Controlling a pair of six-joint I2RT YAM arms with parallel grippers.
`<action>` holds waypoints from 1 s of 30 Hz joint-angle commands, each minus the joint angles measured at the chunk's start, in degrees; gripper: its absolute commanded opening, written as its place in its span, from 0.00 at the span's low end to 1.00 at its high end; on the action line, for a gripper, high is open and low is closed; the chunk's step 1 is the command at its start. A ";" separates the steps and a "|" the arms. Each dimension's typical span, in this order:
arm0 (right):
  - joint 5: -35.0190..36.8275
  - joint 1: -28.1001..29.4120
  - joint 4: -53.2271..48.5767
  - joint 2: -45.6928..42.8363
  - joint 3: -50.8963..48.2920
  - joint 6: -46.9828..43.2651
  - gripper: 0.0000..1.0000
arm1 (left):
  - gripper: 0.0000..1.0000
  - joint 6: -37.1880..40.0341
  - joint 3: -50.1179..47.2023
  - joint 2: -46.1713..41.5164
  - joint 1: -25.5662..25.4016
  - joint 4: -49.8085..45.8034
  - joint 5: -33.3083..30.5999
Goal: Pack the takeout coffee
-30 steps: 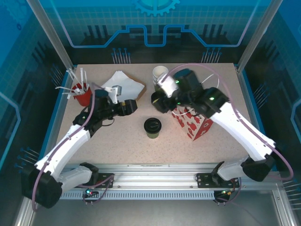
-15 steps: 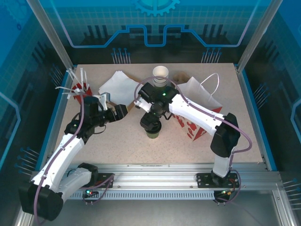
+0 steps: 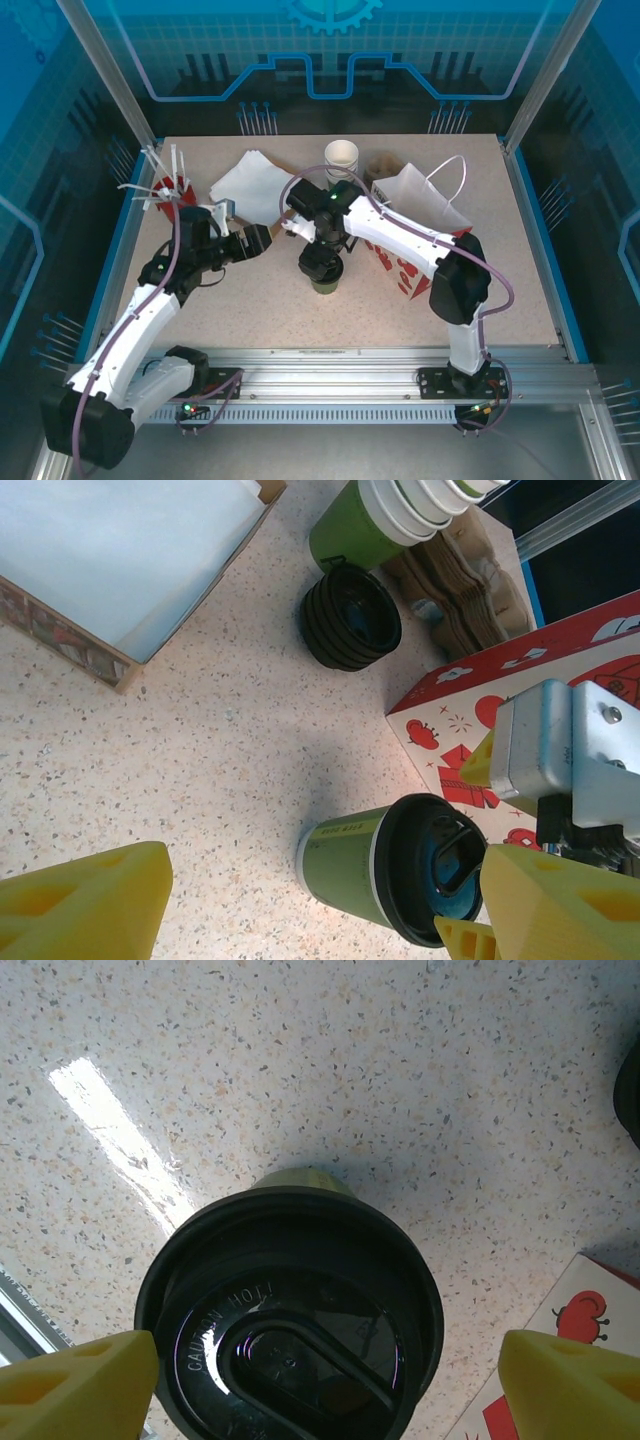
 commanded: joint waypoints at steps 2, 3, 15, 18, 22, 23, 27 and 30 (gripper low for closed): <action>-0.35 0.60 -3.06 0.79 1.51 -0.86 0.88 | 0.82 0.30 -0.97 -0.85 0.40 -0.03 1.16; -0.49 0.60 -3.19 0.90 1.53 -0.94 0.88 | 0.82 0.26 -0.94 -0.85 0.41 -0.04 1.20; -2.20 0.95 -3.62 1.86 1.00 -1.73 0.87 | 0.82 0.05 -1.10 -0.67 0.39 0.34 1.88; -2.37 0.90 -3.47 1.52 1.03 -1.65 0.88 | 0.82 0.12 -1.10 -0.58 0.39 0.43 2.08; -2.15 0.34 -3.29 0.35 1.62 -1.07 0.88 | 0.82 0.01 -1.06 -0.59 0.39 0.43 2.16; -2.13 0.22 -3.25 0.06 1.77 -0.96 0.88 | 0.82 0.01 -1.03 -0.58 0.39 0.51 2.15; -2.55 0.16 -3.55 -0.83 2.11 -0.87 0.88 | 0.82 0.04 -1.06 -0.58 0.39 0.52 2.27; -2.74 0.28 -3.43 -1.49 1.52 -0.51 0.88 | 0.82 0.04 -1.00 -0.51 0.39 0.52 2.23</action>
